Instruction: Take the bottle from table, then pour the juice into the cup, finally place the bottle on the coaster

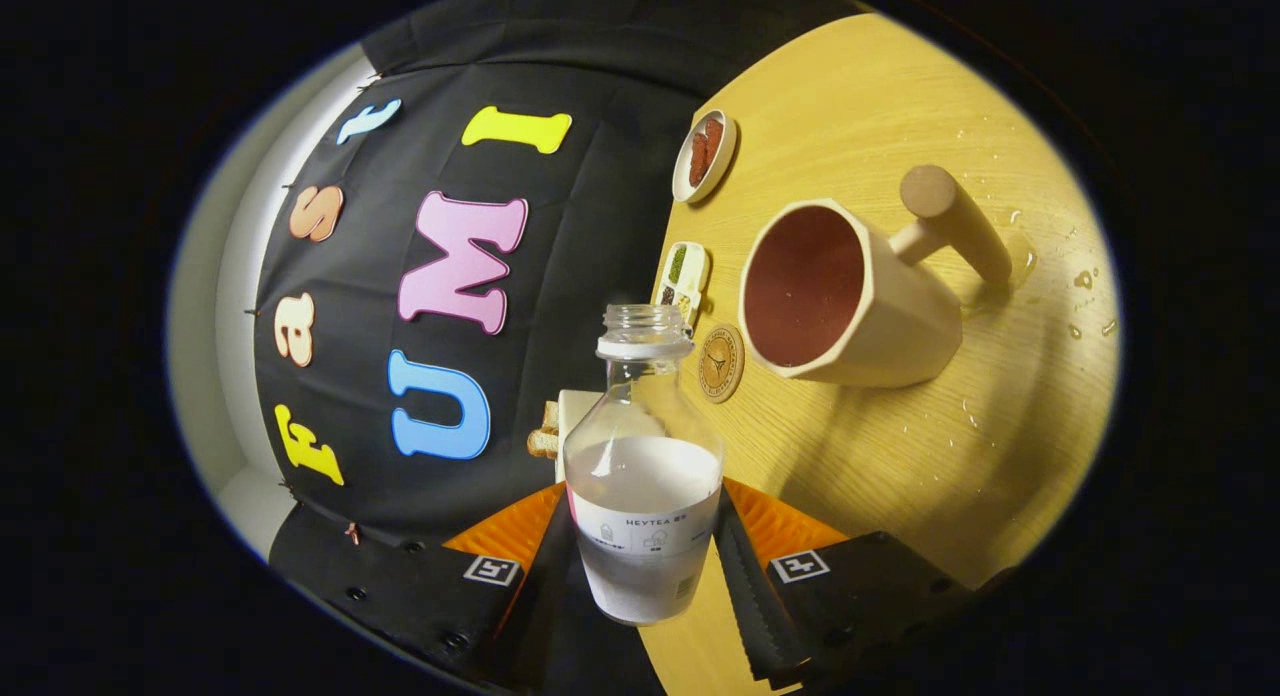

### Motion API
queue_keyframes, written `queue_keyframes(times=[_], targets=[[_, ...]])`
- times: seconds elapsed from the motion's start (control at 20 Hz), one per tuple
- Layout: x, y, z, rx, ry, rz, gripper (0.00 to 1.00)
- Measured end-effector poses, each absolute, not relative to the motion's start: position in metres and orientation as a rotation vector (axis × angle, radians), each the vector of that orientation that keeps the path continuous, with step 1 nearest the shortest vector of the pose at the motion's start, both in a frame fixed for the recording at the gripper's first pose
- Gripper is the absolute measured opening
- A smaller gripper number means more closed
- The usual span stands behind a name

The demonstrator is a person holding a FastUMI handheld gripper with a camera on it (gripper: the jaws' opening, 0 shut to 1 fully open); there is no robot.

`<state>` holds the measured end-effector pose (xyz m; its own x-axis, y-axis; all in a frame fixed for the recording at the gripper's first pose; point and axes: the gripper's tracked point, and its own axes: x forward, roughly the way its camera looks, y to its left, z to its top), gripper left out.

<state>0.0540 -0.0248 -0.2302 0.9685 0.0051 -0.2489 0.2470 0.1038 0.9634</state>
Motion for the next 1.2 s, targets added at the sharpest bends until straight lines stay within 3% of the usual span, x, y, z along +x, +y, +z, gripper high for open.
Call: queue_keyframes(times=[1.2], targets=[[0.064, -0.034, -0.224, 1.830, 0.130, -0.221, 0.75]])
